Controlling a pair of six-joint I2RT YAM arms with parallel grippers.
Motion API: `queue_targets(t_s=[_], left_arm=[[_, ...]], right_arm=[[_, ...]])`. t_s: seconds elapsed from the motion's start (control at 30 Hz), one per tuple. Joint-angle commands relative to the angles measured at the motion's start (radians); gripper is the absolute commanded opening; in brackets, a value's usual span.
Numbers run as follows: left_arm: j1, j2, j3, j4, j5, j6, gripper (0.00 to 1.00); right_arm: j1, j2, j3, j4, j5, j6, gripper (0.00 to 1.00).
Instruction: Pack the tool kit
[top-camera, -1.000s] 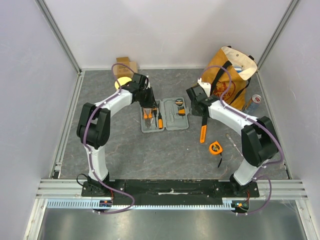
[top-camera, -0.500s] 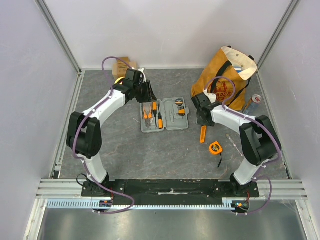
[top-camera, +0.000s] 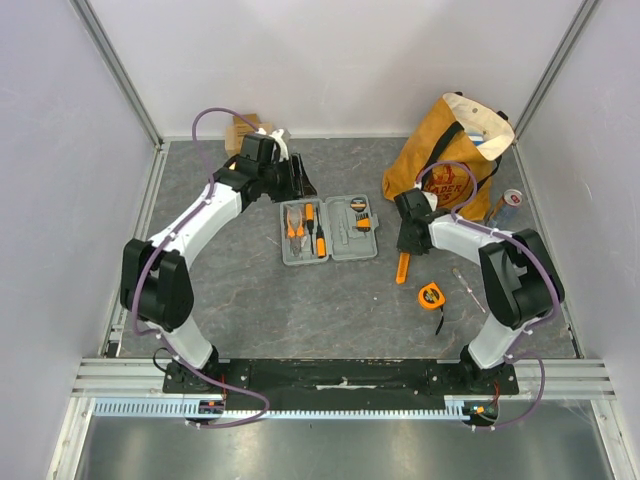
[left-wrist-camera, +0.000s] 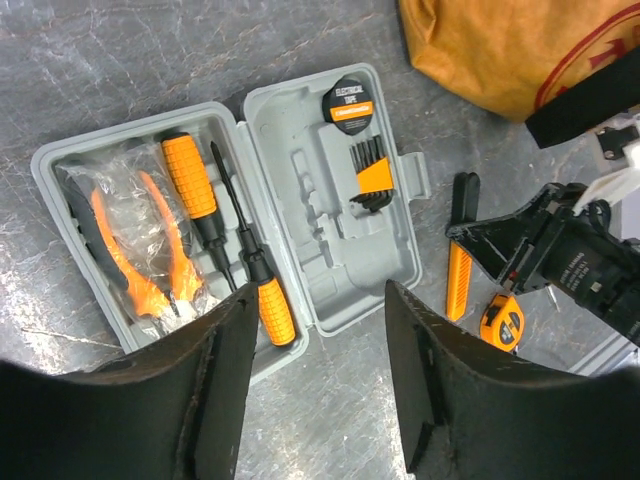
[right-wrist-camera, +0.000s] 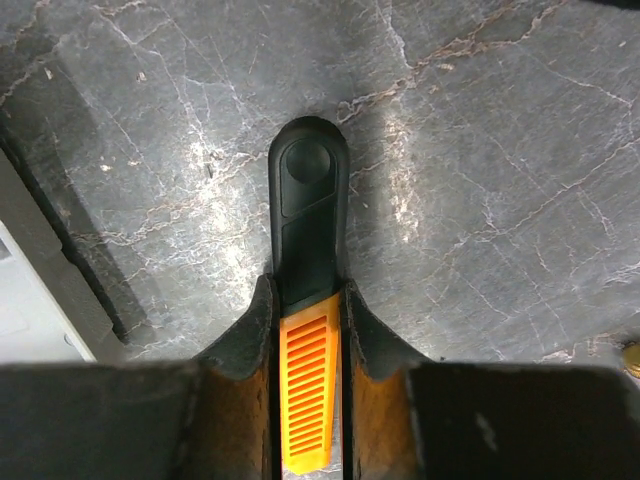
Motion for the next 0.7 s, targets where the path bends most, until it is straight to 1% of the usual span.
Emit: queue_targets(t_s=[0.0, 0.1, 0.13, 0.17, 0.2, 0.23, 0.33, 0.43, 0.53, 0.67], left_arm=[[-0.001, -0.076, 0.026, -0.027, -0.011, 0.015, 0.63], [-0.003, -0.113, 0.049, -0.064, -0.012, -0.016, 0.69], [-0.001, -0.145, 0.045, -0.067, -0.035, -0.022, 0.76], [-0.003, -0.160, 0.036, -0.067, -0.049, -0.026, 0.80], [-0.001, -0.195, 0.027, -0.065, -0.067, -0.028, 0.87], [-0.001, -0.221, 0.013, -0.064, -0.079, -0.025, 0.88], [0.003, -0.297, -0.022, -0.061, -0.100, -0.014, 0.89], [0.009, -0.370, -0.058, -0.038, -0.064, -0.007, 0.90], [0.015, -0.448, -0.087, 0.022, 0.012, 0.004, 0.89], [0.018, -0.513, -0.102, 0.129, 0.182, 0.007, 0.87]], right_arm=[[-0.002, -0.042, -0.013, -0.002, 0.022, -0.019, 0.14], [-0.002, -0.094, 0.028, -0.053, 0.091, -0.043, 0.12], [-0.002, -0.123, 0.042, -0.065, 0.098, -0.054, 0.12], [-0.002, -0.147, 0.057, -0.071, 0.103, -0.066, 0.12], [0.000, -0.168, 0.077, -0.076, 0.100, -0.080, 0.12], [0.000, -0.185, 0.095, -0.081, 0.089, -0.100, 0.12], [0.001, -0.226, 0.161, -0.093, 0.036, -0.135, 0.12], [0.003, -0.265, 0.217, -0.087, -0.064, -0.137, 0.11], [0.005, -0.315, 0.263, -0.044, -0.192, -0.126, 0.11], [0.014, -0.351, 0.316, 0.059, -0.413, -0.094, 0.11]])
